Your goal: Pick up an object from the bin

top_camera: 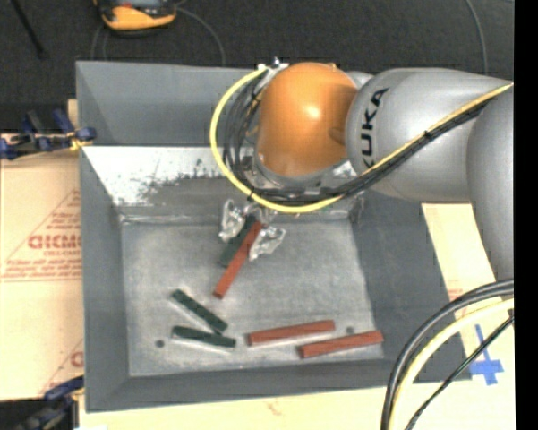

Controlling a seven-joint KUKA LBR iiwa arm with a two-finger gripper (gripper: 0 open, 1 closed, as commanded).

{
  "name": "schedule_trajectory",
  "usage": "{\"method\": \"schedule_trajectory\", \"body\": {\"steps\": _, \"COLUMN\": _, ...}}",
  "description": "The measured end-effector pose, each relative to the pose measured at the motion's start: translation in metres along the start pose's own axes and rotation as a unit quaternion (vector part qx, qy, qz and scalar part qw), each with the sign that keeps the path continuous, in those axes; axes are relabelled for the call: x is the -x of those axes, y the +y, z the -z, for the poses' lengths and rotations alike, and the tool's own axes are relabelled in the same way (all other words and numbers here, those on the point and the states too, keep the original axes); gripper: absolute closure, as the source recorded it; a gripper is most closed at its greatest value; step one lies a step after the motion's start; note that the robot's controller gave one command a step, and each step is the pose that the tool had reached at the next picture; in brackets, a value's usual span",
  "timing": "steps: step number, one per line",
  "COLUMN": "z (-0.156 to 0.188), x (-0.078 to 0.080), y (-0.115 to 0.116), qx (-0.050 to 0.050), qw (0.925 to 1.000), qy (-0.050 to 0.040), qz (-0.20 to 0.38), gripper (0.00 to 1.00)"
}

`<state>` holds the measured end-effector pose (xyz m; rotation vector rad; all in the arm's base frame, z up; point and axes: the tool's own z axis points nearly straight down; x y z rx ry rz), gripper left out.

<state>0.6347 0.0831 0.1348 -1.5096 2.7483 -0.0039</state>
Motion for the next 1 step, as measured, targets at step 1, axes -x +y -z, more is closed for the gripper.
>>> {"method": "schedule_trajectory", "body": {"steps": 1, "z": 0.0082, "x": -0.0008, "y": 0.0007, "qx": 0.002, "qw": 1.0000, "qy": 0.0018, "qz": -0.001, "gripper": 1.00}}
